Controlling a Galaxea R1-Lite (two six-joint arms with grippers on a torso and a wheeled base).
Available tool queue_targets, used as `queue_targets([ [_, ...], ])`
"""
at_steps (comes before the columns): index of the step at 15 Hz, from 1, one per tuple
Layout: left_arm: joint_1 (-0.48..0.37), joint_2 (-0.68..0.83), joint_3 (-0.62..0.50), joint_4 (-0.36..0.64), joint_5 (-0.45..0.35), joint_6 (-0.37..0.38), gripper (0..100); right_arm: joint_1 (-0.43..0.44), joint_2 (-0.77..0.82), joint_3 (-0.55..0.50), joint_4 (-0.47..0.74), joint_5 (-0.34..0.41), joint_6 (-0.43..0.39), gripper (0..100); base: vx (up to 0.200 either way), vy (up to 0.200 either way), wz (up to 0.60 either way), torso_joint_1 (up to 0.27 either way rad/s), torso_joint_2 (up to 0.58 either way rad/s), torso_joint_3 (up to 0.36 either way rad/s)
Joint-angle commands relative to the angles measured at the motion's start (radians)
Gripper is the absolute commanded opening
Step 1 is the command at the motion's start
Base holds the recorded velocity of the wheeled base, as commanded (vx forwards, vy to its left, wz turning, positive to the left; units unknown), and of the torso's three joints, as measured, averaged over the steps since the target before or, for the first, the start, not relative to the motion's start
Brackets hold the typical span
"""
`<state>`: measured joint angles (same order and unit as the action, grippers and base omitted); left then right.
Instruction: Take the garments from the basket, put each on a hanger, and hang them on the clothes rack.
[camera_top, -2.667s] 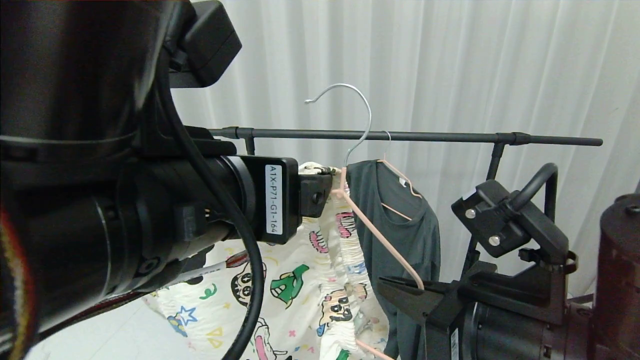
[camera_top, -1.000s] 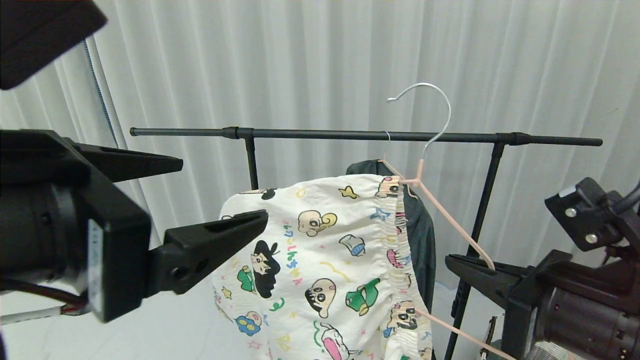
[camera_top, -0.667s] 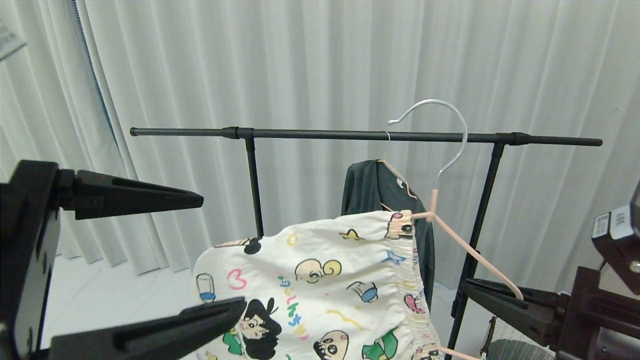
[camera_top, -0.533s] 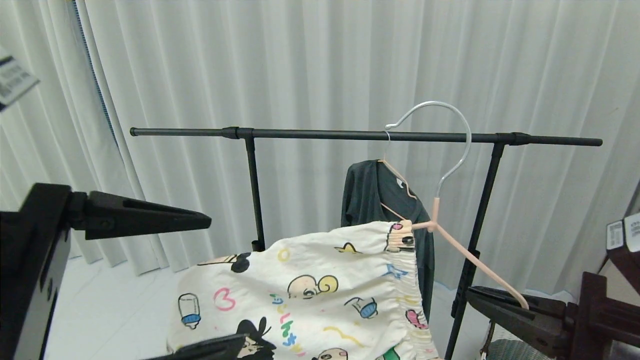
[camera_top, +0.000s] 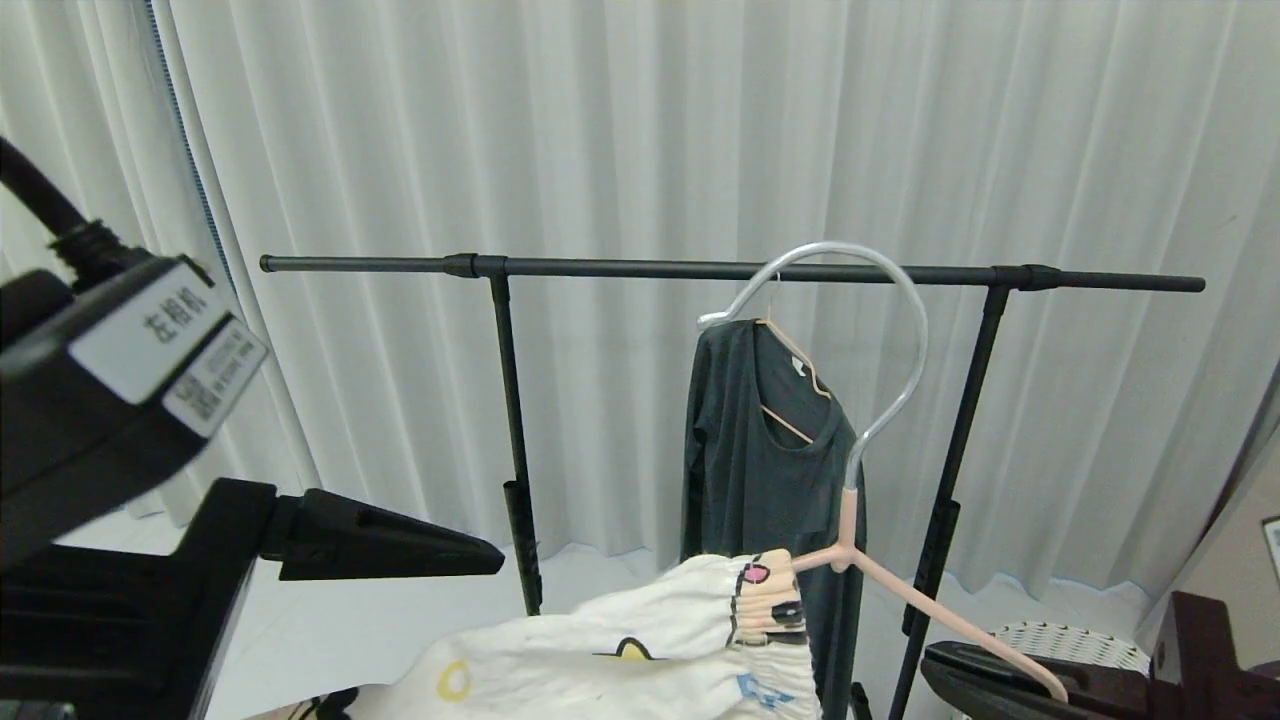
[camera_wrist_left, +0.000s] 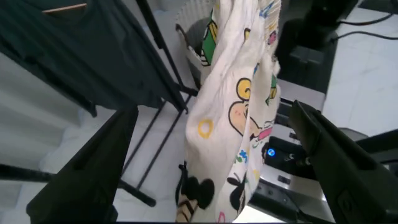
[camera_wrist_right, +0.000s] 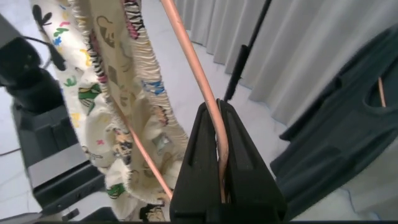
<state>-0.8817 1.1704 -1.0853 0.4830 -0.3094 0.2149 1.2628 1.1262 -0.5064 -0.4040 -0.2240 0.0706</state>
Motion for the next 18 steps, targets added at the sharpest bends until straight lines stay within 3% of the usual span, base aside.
queue_targets([
  [1,-0.002,0.015,0.044,-0.043,-0.002,0.011,100,0.032,0.007,-0.001,-0.010,0.000,0.000,0,0.000,0.000,0.00,0.000,0.00,0.000],
  [4,-0.022,0.017,0.120,-0.141,-0.005,0.012,100,0.049,0.014,-0.008,-0.010,0.000,0.000,0,0.000,0.000,0.00,0.000,0.00,0.000],
  [10,-0.045,0.011,0.145,-0.167,-0.010,0.011,100,0.061,0.015,-0.018,-0.010,0.000,-0.003,0,0.000,0.000,0.00,0.000,0.00,0.000],
  [11,-0.045,0.009,0.147,-0.167,-0.013,0.011,0,0.061,0.015,-0.017,-0.012,0.000,-0.003,0,0.000,0.000,0.00,0.000,0.00,0.000],
  [18,-0.049,0.009,0.150,-0.169,-0.027,0.014,0,0.060,0.023,-0.012,-0.065,-0.001,0.003,0,0.000,0.000,0.00,0.000,0.00,0.000],
])
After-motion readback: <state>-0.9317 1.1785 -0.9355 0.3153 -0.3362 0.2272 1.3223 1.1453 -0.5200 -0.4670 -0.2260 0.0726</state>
